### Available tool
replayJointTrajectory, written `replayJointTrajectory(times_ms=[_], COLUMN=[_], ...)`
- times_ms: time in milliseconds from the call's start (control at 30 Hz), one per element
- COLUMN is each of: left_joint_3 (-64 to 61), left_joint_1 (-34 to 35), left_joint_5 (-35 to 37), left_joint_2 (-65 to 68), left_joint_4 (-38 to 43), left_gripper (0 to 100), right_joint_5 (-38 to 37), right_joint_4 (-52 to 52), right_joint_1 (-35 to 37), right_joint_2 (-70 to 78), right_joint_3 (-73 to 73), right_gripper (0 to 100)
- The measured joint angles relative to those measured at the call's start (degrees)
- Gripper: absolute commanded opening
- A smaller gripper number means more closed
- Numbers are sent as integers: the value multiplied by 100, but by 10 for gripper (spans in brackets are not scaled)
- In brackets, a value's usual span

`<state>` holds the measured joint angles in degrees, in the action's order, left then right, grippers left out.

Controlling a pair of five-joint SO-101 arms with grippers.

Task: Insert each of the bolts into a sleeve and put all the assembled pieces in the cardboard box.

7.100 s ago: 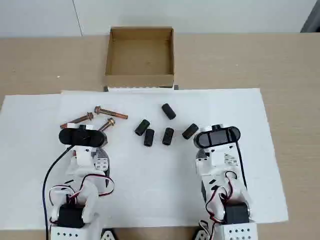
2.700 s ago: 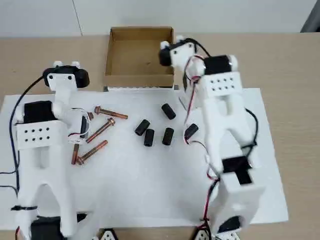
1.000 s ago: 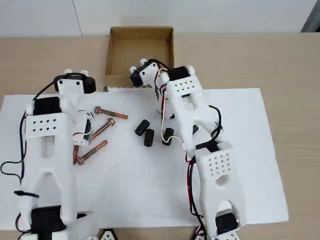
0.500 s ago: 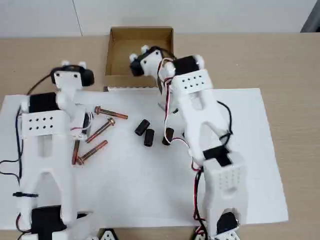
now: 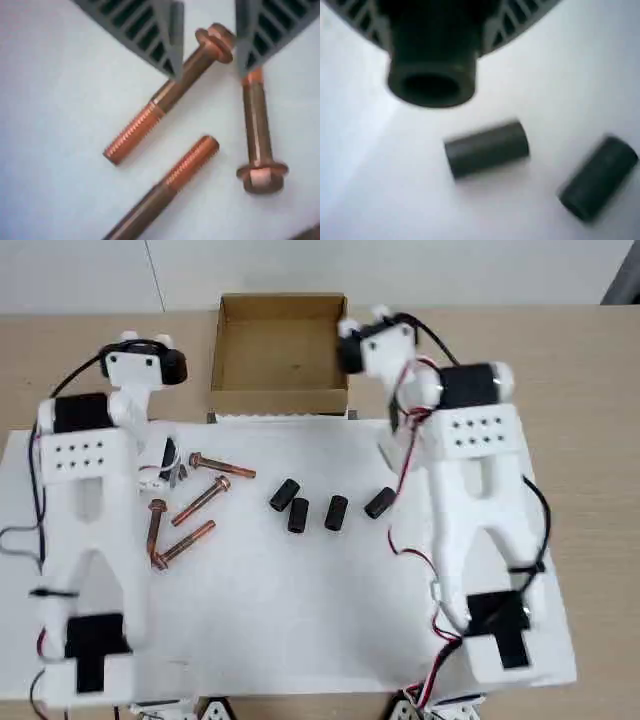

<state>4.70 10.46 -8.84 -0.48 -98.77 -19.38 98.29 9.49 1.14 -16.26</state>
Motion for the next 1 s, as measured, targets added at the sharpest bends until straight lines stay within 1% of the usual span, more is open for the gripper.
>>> replayJointTrajectory(times_ms=[67, 233, 433, 633, 867, 1000], left_joint_3=[440, 1160, 1301, 1319, 1319, 1319], left_joint_1=[0, 0, 9, 220, 589, 659], left_joint_5=[-149, -879, -2277, -3692, -4589, -4818], left_joint_2=[360, 1125, 1732, 1996, 2426, 2681], left_joint_4=[0, 0, 0, 0, 0, 0], left_gripper=[70, 71, 69, 69, 69, 69], right_joint_5=[0, 0, 0, 0, 0, 0], right_joint_4=[0, 0, -62, -176, -176, -176], right_joint_1=[-237, -695, -1037, -1213, -1222, -1222], right_joint_2=[-229, -730, -976, -976, -976, -976], right_joint_3=[431, 1301, 1960, 2171, 2171, 2171], right_gripper=[3, 4, 4, 4, 4, 4])
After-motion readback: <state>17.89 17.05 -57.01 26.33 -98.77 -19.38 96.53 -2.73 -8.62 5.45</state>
